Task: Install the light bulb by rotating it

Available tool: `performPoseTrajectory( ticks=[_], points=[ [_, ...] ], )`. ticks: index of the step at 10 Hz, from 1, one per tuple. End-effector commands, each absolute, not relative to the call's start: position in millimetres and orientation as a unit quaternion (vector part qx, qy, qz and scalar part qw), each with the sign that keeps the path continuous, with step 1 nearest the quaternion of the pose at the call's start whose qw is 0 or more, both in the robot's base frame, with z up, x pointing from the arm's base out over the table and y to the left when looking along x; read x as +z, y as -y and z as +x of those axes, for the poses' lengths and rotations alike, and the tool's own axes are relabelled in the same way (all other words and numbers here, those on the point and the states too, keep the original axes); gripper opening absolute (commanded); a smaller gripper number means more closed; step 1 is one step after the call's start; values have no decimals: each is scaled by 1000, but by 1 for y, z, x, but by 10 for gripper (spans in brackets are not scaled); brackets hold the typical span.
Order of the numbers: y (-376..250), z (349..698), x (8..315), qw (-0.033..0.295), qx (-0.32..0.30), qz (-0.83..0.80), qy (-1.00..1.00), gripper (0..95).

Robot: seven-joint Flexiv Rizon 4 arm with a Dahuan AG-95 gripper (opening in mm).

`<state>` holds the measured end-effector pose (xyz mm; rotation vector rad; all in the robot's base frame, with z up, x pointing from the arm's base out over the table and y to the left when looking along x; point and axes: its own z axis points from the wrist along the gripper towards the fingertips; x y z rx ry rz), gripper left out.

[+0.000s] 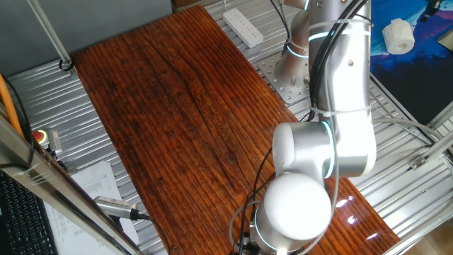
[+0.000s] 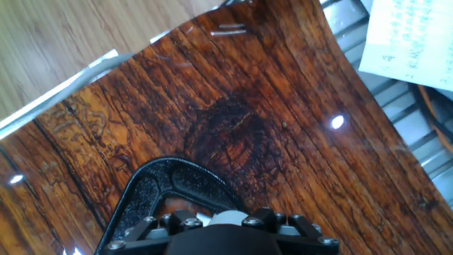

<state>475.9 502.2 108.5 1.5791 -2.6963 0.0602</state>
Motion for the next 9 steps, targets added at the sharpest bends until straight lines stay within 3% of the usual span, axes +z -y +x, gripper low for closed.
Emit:
performPoseTrajectory(
  ticks=[1,9],
  points=[
    [-504,476,106,13,27,506,862,570],
    [-506,476,104,34,57,517,854,570]
  ],
)
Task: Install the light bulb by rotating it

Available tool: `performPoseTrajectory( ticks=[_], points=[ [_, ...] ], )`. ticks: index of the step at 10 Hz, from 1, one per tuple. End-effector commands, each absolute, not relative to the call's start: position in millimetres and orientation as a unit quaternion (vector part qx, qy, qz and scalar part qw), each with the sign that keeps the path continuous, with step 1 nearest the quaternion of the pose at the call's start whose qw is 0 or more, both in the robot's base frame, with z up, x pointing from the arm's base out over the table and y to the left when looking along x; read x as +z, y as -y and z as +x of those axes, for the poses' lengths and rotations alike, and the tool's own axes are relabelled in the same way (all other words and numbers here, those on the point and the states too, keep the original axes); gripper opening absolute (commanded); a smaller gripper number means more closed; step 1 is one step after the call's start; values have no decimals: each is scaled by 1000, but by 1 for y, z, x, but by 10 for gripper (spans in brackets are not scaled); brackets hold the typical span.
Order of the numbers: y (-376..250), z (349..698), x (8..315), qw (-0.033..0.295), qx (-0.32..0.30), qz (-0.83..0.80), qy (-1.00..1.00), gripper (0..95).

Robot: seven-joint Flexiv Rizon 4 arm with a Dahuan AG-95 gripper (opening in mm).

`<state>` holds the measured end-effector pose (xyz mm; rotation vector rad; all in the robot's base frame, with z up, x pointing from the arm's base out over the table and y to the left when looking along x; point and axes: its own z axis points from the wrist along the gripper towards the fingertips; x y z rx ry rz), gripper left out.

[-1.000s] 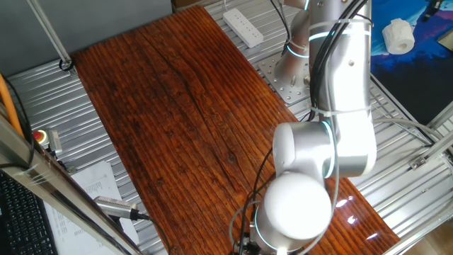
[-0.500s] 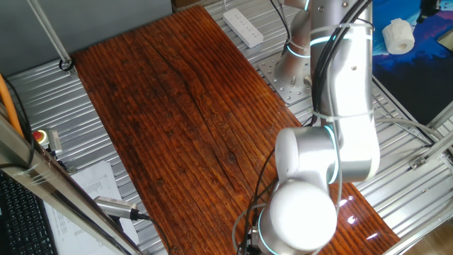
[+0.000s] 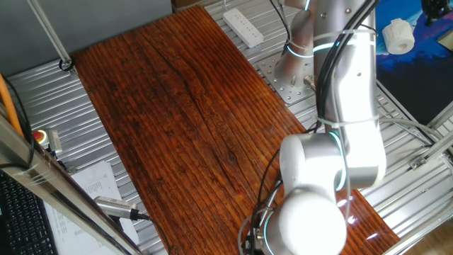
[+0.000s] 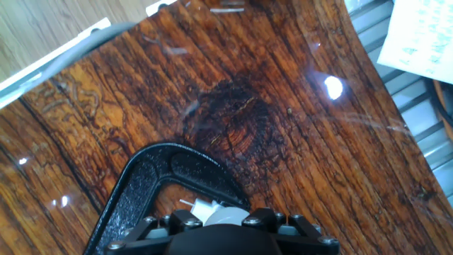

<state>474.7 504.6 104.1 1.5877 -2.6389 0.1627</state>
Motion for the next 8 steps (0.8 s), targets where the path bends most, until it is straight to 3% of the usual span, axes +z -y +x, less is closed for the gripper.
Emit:
performPoseTrajectory(
  ticks=[1,8],
  points=[
    [-506,476,104,34,56,516,854,570],
    [-506,476,103,37,63,517,853,570]
  ],
)
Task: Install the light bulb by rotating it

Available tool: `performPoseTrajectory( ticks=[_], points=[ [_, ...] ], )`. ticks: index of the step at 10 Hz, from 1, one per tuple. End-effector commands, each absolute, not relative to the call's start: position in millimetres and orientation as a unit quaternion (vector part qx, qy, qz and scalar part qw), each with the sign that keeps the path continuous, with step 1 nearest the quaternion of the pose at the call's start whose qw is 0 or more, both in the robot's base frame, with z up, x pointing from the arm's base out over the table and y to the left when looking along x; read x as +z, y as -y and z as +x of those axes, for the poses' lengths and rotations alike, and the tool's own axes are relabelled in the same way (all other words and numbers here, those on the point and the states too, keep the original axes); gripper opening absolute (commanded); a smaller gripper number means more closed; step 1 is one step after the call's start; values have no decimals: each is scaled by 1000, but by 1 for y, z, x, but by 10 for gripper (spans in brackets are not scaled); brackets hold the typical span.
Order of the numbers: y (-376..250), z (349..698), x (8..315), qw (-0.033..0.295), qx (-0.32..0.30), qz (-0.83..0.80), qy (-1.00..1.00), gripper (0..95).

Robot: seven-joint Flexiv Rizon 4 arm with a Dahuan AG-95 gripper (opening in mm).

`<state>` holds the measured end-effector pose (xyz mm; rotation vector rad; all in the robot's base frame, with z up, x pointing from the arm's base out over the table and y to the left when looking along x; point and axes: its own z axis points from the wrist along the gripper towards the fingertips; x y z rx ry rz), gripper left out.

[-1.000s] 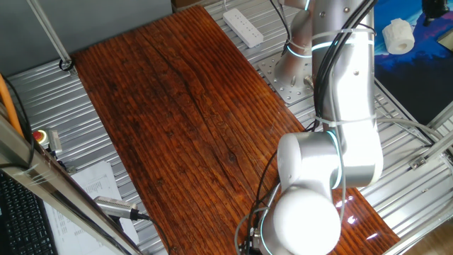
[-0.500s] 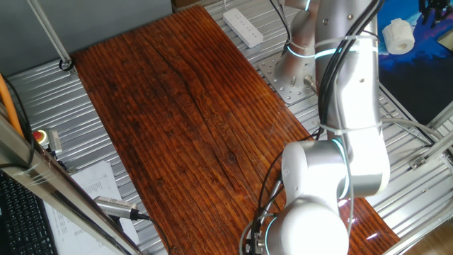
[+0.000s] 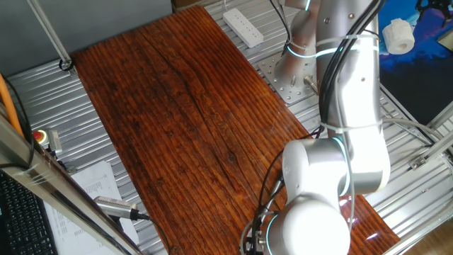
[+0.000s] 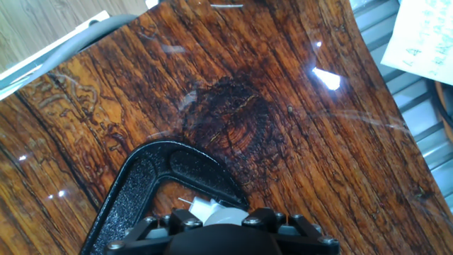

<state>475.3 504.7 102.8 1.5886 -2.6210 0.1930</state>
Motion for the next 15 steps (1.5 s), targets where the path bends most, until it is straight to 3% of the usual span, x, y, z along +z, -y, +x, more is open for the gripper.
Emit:
performPoseTrajectory(
  ticks=[1,15],
  points=[
    [-506,476,103,38,64,517,853,570],
    [-503,485,101,51,64,516,852,570]
  ],
)
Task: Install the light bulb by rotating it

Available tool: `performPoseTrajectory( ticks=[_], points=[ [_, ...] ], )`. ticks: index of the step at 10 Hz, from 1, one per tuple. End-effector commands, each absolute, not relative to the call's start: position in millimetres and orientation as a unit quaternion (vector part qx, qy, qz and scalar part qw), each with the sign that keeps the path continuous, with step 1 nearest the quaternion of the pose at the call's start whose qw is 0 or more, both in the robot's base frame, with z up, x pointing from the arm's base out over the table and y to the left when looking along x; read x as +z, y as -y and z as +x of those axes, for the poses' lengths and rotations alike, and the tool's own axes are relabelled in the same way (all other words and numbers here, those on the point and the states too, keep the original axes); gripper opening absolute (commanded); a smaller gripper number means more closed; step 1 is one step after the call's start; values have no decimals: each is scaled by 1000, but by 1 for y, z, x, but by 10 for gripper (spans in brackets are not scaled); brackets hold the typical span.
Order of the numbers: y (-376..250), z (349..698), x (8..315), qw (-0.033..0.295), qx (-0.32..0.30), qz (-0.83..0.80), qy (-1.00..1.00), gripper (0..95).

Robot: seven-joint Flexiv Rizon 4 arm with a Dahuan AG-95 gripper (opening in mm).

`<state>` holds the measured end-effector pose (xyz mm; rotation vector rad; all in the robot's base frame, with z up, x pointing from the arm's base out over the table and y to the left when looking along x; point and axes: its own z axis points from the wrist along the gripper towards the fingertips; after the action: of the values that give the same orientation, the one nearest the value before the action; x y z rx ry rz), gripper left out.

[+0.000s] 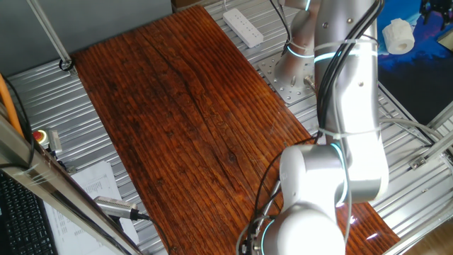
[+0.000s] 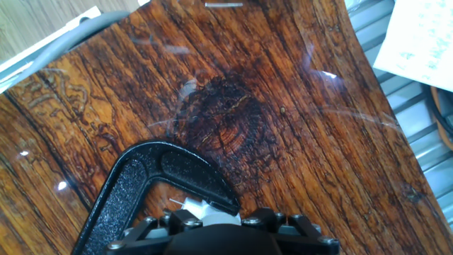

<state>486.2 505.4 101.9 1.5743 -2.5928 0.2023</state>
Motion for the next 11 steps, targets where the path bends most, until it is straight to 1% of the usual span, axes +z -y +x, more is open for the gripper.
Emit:
performPoseTrajectory(
  ticks=[1,11],
  points=[
    [-503,484,100,55,65,516,852,570],
    [-497,486,100,59,65,521,849,570]
  ],
)
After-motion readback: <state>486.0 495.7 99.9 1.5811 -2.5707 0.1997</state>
